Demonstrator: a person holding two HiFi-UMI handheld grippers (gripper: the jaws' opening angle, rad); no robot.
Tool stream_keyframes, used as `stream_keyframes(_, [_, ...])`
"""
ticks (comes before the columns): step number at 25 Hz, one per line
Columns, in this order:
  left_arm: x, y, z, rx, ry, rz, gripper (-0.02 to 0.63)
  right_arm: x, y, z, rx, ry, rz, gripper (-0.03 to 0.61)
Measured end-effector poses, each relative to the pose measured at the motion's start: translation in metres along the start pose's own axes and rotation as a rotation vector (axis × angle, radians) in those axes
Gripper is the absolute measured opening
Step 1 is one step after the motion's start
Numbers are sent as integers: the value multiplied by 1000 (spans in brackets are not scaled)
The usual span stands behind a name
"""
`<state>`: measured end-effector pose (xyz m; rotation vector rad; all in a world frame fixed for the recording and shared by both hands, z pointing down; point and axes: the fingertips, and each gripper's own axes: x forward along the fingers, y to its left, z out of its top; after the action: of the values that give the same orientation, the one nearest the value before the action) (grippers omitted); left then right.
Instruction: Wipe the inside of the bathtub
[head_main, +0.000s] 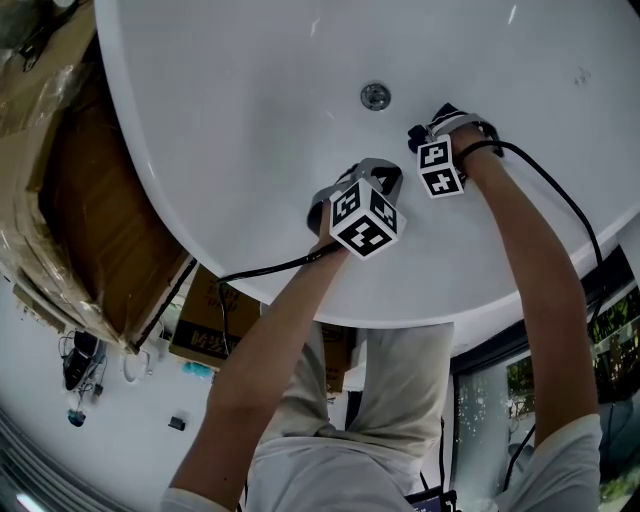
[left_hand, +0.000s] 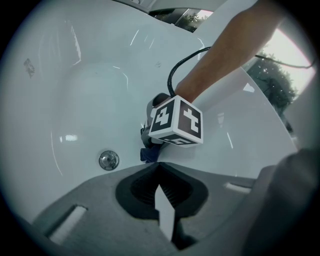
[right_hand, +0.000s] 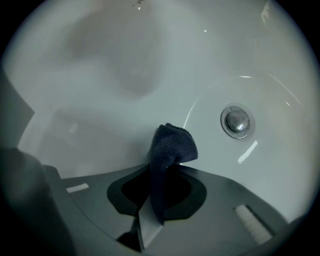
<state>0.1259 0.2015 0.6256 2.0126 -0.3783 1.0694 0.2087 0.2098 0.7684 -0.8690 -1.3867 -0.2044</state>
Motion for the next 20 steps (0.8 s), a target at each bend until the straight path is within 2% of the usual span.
stream_keyframes(20, [-30,-26,23,39,-16,-4,-5,-53,50,17,-35,-30,33,51])
